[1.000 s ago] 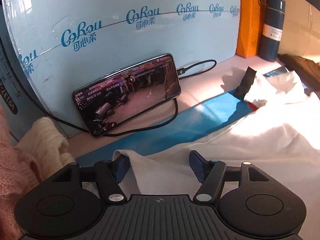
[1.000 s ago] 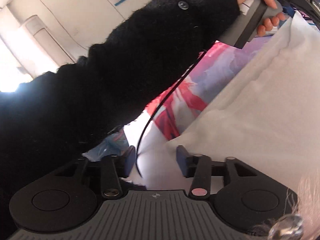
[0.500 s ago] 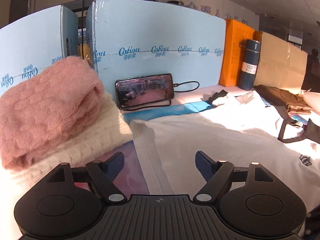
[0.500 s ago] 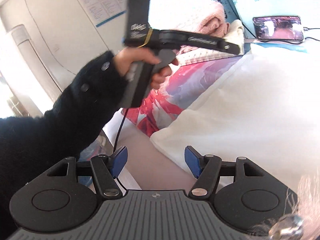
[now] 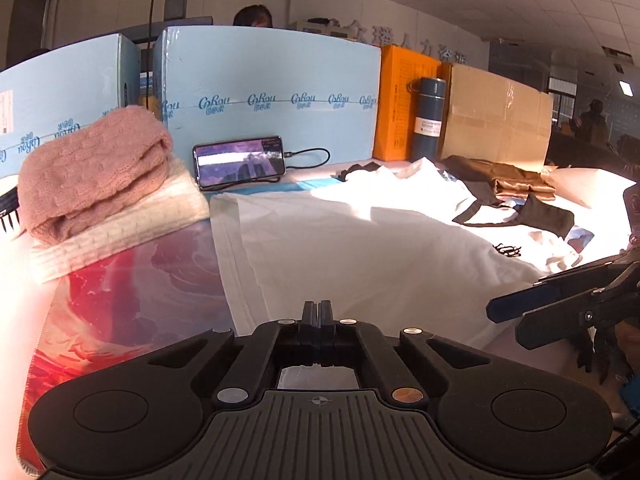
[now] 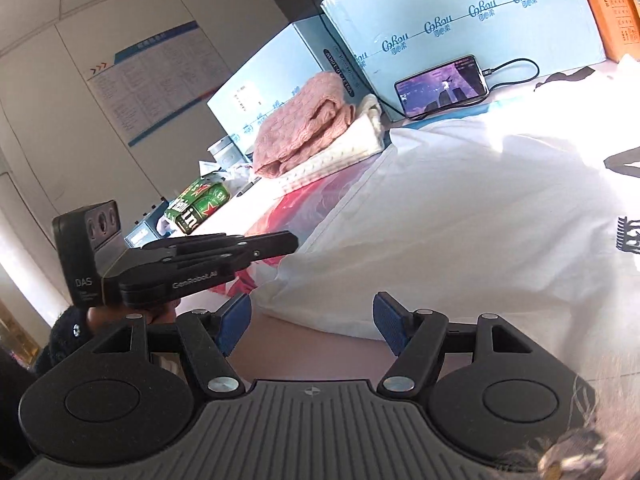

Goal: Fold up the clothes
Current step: 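Grasp the T-shirt hem with the right gripper and lift it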

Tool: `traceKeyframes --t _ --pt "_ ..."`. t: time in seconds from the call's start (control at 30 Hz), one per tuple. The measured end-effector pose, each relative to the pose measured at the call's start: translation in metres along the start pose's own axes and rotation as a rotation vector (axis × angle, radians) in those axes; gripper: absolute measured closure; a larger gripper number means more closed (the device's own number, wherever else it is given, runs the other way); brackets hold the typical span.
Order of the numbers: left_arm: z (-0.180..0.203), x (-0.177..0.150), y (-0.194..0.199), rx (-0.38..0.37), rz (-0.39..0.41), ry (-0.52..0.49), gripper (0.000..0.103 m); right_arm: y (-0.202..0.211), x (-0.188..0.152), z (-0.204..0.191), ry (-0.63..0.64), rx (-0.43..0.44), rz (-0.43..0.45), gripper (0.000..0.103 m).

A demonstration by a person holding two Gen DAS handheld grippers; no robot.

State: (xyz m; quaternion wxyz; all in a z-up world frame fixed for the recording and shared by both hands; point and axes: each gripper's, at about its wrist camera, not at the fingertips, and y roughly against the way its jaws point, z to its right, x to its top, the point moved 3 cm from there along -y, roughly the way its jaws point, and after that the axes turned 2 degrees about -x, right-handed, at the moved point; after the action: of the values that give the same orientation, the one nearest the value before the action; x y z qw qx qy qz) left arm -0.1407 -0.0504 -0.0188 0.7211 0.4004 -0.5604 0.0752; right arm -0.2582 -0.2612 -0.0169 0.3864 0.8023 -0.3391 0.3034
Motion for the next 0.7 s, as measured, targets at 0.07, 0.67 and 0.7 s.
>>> traceKeyframes --t 0.07,0.67,0.7 --pt "-0.004 -0.006 0.001 0.017 -0.025 0.016 0.103 0.003 0.001 0.001 -0.001 -0.003 0.017 0.037" --pt "-0.003 -0.017 -0.011 -0.027 -0.015 0.034 0.103 -0.005 0.014 0.018 -0.033 -0.066 0.072 0.036" --pt "-0.004 -0.017 -0.004 -0.026 -0.007 0.048 0.103 -0.003 0.015 0.02 -0.035 -0.07 0.078 0.036"
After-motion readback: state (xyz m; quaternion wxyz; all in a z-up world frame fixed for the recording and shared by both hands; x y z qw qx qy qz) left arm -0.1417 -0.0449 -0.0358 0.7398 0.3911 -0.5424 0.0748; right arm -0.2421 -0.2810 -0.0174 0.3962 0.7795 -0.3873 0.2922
